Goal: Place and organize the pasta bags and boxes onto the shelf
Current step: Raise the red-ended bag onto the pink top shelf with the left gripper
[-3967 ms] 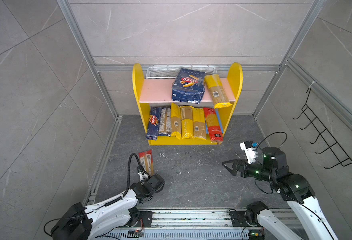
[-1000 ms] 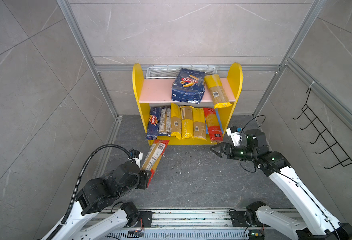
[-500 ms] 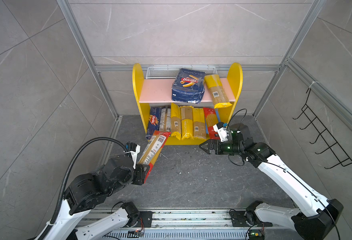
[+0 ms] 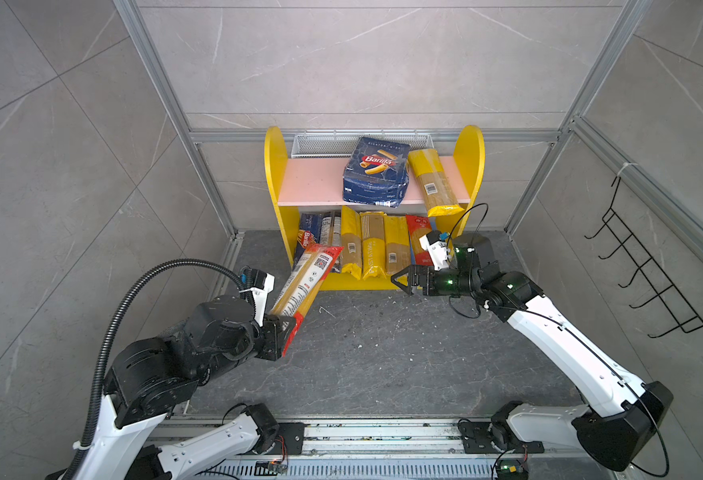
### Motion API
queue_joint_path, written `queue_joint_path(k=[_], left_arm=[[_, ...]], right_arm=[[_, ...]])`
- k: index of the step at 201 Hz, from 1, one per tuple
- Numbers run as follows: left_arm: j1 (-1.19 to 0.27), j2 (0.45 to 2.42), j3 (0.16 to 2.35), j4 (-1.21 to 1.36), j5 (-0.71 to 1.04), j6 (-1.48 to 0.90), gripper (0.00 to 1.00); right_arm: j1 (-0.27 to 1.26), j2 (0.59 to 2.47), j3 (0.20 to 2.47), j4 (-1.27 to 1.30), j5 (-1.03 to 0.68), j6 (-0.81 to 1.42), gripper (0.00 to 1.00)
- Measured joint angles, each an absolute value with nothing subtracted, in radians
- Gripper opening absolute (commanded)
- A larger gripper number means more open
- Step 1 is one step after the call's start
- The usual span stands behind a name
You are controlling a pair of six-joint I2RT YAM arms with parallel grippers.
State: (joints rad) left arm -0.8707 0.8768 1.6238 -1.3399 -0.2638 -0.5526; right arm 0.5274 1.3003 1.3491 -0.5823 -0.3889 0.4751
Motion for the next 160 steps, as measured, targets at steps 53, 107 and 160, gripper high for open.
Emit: queue_joint_path(k=[53, 107, 160], left_arm=[[-0.871, 0.969, 1.76, -1.394, -0.319, -0.513, 0.0], [-0.871, 1.072, 1.907, -1.418, -0.368, -0.451, 0.0], [-0.871, 1.149, 2.028, -1.435, -0.41, -0.394, 0.0]], right_arm=[[0.527, 1.319, 1.395, -0.587, -0.389, 0.465, 1.0], [0.527, 1.343, 1.453, -0.595, -0.389, 0.438, 1.0], [0.527, 1.347, 1.454, -0.609, -0.389, 0.418, 1.0]])
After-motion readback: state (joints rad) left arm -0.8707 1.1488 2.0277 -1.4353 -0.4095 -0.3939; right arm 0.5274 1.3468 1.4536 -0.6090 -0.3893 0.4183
